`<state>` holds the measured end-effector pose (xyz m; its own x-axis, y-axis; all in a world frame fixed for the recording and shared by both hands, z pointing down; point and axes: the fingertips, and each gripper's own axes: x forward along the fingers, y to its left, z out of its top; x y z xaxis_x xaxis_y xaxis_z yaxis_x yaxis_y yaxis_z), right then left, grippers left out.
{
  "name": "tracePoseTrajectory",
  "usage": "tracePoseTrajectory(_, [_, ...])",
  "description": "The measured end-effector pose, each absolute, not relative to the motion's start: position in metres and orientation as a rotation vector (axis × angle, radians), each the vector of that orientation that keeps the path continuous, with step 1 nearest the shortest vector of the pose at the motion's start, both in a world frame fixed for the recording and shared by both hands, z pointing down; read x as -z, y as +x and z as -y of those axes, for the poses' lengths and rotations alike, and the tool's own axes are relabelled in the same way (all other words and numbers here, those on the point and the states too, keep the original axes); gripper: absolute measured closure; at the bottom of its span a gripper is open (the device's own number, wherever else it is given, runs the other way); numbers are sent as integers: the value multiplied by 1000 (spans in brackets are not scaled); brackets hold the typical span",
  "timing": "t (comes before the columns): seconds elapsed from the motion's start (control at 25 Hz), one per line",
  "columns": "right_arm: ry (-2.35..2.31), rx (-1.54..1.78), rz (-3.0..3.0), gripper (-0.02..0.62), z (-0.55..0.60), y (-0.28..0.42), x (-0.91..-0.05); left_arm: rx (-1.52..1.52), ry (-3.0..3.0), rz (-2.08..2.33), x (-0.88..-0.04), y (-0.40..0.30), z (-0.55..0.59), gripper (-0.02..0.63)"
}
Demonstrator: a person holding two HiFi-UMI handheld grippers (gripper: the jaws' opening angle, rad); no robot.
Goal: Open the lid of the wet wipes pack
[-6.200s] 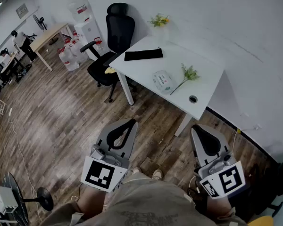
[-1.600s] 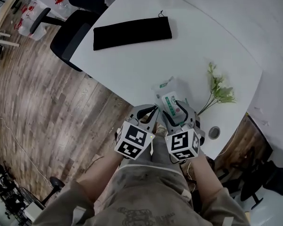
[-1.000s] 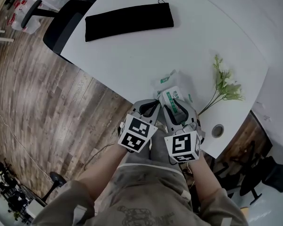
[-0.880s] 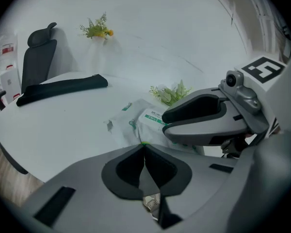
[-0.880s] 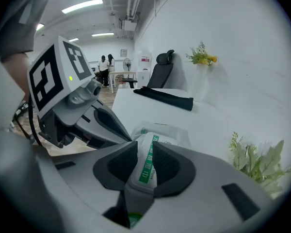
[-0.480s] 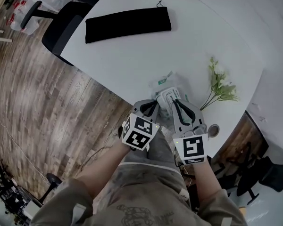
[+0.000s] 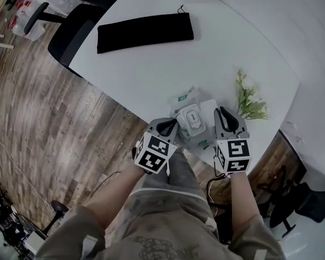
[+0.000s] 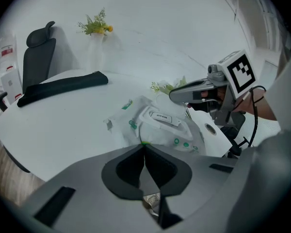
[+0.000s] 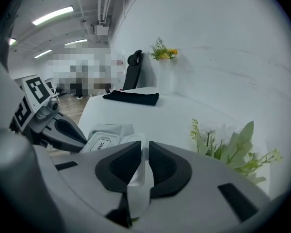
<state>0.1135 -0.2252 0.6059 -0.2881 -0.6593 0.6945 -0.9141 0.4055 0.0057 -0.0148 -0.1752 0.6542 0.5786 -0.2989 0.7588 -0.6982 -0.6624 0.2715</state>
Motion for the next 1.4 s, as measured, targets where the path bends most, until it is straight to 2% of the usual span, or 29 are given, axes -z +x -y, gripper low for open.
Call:
tracePoseTrajectory(0.28, [1357, -634, 2017, 523, 227, 118, -636, -979, 2249, 805, -653, -15, 176, 583])
tracePoseTrajectory(0.48, [1362, -641, 2046, 540, 228, 117, -617, -979, 2238, 820, -645, -23, 176, 583])
tracePoseTrajectory(1.12, [1375, -490, 2309, 555, 217, 85, -446, -881, 2473, 970, -510, -23, 207, 583])
tracePoseTrajectory(1.4, [1413, -348, 2425, 555, 203, 81, -370, -733, 2575, 1004, -435, -19, 206, 583])
